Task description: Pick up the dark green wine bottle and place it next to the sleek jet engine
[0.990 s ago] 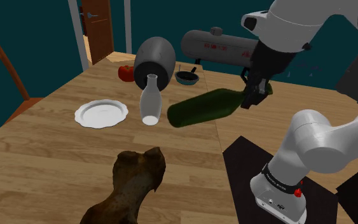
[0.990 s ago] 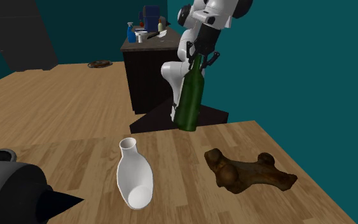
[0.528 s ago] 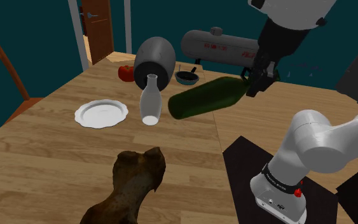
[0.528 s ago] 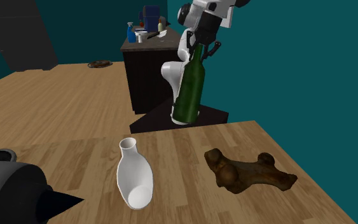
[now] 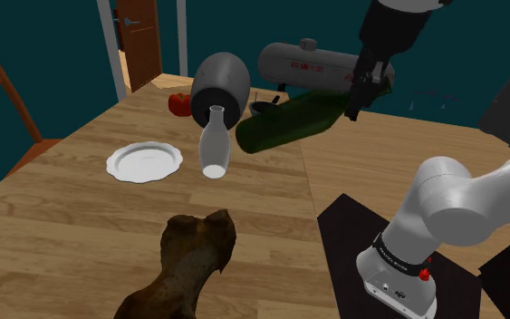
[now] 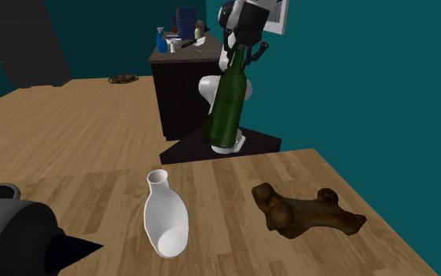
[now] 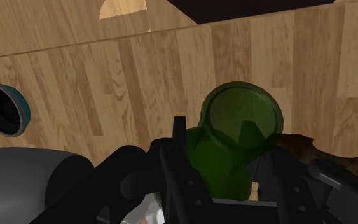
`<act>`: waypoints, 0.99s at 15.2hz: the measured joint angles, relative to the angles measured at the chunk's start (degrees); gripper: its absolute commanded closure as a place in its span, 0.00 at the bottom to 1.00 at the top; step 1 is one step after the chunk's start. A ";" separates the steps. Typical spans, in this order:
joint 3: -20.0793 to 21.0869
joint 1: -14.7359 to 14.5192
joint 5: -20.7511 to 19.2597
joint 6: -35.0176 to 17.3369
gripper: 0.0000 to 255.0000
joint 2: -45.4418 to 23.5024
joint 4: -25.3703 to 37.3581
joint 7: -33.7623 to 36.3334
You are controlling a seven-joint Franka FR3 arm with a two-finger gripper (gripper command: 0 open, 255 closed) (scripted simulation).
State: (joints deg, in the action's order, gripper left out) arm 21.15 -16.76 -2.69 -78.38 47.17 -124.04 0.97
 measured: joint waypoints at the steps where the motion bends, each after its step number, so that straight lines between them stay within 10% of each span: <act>1: -0.72 0.53 -0.80 -1.05 1.00 -1.21 0.25 -0.82; 15: -7.20 7.40 -9.35 -12.27 1.00 -22.48 11.81 -8.83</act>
State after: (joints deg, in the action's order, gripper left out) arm 13.95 -9.36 -12.03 -90.66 24.70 -112.23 -7.87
